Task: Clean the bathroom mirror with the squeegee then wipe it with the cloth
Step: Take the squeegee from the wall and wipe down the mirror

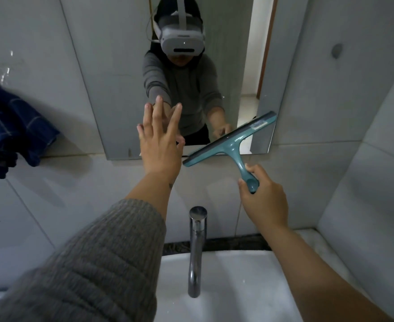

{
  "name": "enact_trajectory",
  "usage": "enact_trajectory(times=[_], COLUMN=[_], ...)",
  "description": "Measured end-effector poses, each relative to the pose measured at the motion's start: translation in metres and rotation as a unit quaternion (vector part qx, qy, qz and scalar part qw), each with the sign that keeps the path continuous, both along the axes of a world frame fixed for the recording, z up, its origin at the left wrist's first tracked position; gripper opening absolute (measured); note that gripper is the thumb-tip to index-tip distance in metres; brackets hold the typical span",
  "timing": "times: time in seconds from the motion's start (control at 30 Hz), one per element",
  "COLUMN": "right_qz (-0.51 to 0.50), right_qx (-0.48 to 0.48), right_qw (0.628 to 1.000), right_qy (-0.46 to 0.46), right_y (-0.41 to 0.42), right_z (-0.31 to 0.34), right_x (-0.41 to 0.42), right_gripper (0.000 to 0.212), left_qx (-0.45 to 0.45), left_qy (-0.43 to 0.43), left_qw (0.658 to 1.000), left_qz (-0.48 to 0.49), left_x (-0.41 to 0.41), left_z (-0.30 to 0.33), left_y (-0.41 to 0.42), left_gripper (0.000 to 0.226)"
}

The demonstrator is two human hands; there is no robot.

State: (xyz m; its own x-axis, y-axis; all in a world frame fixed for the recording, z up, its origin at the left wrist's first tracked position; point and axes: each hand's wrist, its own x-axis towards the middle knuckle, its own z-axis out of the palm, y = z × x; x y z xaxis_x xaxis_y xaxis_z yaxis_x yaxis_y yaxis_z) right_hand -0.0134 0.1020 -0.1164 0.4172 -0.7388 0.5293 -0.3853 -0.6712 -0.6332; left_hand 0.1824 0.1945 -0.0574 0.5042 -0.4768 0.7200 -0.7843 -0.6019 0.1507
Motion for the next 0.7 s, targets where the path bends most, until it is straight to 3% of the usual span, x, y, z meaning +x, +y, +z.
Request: enact_trajectory(times=[0.3, 0.57, 0.63, 0.7], right_qz=[-0.006, -0.002, 0.003, 0.022], right_qx=[0.087, 0.231, 0.242, 0.233], right_qw=[0.995, 0.973, 0.968, 0.960], right_qy=[-0.049, 0.025, 0.068, 0.153], right_y=[0.004, -0.014, -0.023, -0.030], right_z=[-0.024, -0.002, 0.022, 0.051], right_x=[-0.006, -0.050, -0.065, -0.082], right_gripper=[0.017, 0.009, 0.013, 0.019], left_qx=[-0.011, 0.017, 0.042, 0.099], left_qy=[0.010, -0.009, -0.073, -0.139], left_qw=[1.000, 1.000, 0.993, 0.966], left_qz=[-0.012, -0.011, -0.081, -0.196], left_x=[0.006, -0.003, -0.018, -0.039], left_z=[-0.005, -0.005, -0.007, -0.009], left_y=[-0.003, -0.004, -0.008, -0.019], left_gripper=[0.080, 0.081, 0.083, 0.080])
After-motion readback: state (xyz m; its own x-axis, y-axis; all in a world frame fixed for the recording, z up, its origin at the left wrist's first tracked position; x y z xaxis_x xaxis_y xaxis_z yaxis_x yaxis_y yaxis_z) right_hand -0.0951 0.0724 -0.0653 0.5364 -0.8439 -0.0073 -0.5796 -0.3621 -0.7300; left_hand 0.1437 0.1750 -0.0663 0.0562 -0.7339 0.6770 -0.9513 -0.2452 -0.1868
